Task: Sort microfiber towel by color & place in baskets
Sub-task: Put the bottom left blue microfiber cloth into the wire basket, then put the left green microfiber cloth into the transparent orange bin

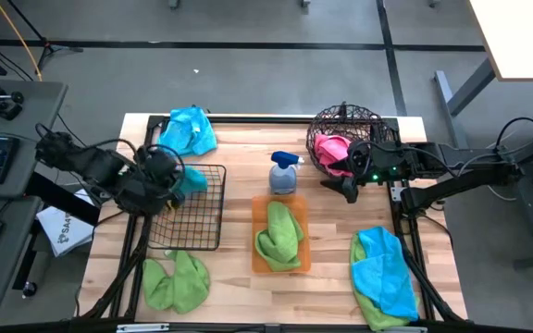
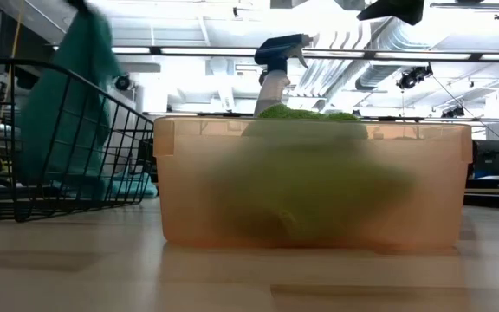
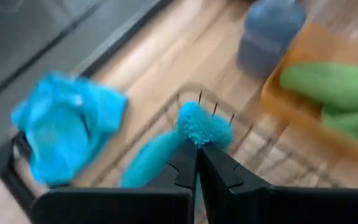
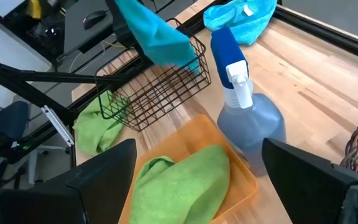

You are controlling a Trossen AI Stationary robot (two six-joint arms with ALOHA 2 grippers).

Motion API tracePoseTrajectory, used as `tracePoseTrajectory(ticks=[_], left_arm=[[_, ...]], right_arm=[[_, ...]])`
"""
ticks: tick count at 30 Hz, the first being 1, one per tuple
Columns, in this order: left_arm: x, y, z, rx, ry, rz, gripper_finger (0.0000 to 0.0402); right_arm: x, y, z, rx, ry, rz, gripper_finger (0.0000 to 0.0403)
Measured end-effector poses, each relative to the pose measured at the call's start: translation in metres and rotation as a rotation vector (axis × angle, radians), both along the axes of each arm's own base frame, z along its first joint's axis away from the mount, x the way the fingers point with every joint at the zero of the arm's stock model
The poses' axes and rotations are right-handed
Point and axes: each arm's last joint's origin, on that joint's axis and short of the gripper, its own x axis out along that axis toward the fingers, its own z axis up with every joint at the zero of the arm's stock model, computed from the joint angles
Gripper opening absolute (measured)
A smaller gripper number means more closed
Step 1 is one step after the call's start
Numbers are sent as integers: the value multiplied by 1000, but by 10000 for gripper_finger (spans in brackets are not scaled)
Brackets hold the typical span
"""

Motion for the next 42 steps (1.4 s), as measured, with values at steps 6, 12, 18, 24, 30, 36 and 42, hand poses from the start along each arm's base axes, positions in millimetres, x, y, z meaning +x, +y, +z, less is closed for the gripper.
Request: tracePoseTrajectory(ticks=[6,12,18,24,30,36,42], left_arm=[[3,-7,-55,-188,121,72,0],[21,-18,-77,-379,75,2,6],[30,-15,-79,-450,94,-94,65],[31,-11,-80,-563,168,-157,155],[43,-39,-68,-849,35,-337,215],[49,-108,-77,-811,-21,-624,223],[44,-169,-136,-579,246,-849,223]], right_arm=[[0,0,0,-2,0,-4,344],[0,0,0,-3,0,-5,344],[0,0,0,0,-1,-5,344],[0,0,0,6,0,4,344],[0,0,0,6,0,5,344],[0,0,0,7,1,10,344],[0,0,-1,-1,10,14,344]])
